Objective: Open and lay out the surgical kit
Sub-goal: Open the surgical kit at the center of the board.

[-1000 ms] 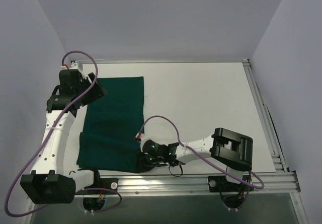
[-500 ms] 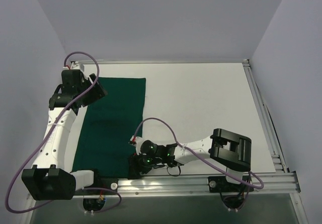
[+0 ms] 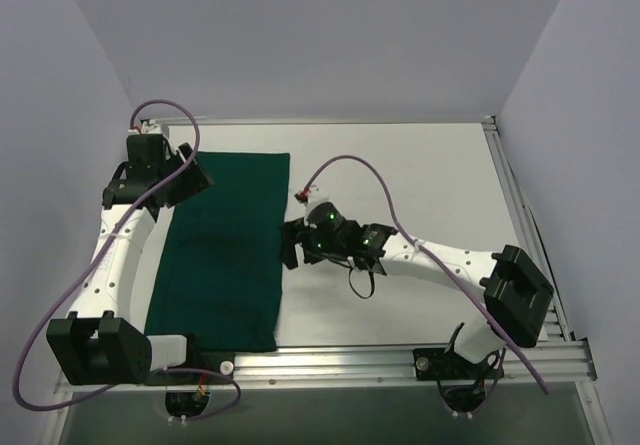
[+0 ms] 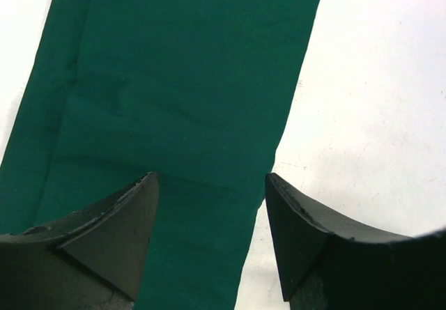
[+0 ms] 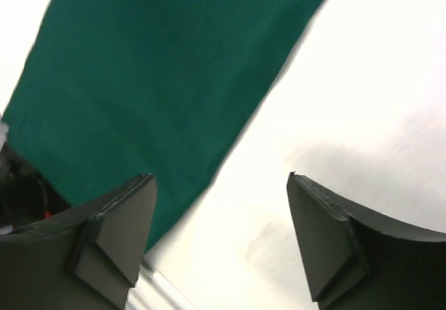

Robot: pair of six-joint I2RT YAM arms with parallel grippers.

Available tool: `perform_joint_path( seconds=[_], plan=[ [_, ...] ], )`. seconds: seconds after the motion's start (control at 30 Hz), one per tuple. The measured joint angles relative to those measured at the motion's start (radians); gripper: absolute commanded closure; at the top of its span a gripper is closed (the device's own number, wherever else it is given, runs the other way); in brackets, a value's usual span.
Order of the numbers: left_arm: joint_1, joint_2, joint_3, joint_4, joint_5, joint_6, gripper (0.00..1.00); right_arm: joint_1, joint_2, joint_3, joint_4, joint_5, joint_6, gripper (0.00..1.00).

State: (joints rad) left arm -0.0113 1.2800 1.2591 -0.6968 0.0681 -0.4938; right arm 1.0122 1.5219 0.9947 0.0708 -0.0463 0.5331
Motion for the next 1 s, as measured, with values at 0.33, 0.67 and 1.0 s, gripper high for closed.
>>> perform_joint_path(
  seconds=[0.33,0.67,1.0],
  plan=[
    [0.000,-0.008,-0.116,0.032,0.008,-0.032,0.72,-0.132,0.190,0.238,0.031,-0.105,-0.121,0.87],
    [0.000,-0.025,-0.169,0.043,0.047,-0.073,0.98,-0.134,0.434,0.307,0.068,-0.231,-0.103,0.98],
    [0.000,-0.074,-0.256,-0.077,-0.028,-0.228,0.98,-0.065,0.441,0.294,0.111,-0.249,-0.085,0.98]
  ],
)
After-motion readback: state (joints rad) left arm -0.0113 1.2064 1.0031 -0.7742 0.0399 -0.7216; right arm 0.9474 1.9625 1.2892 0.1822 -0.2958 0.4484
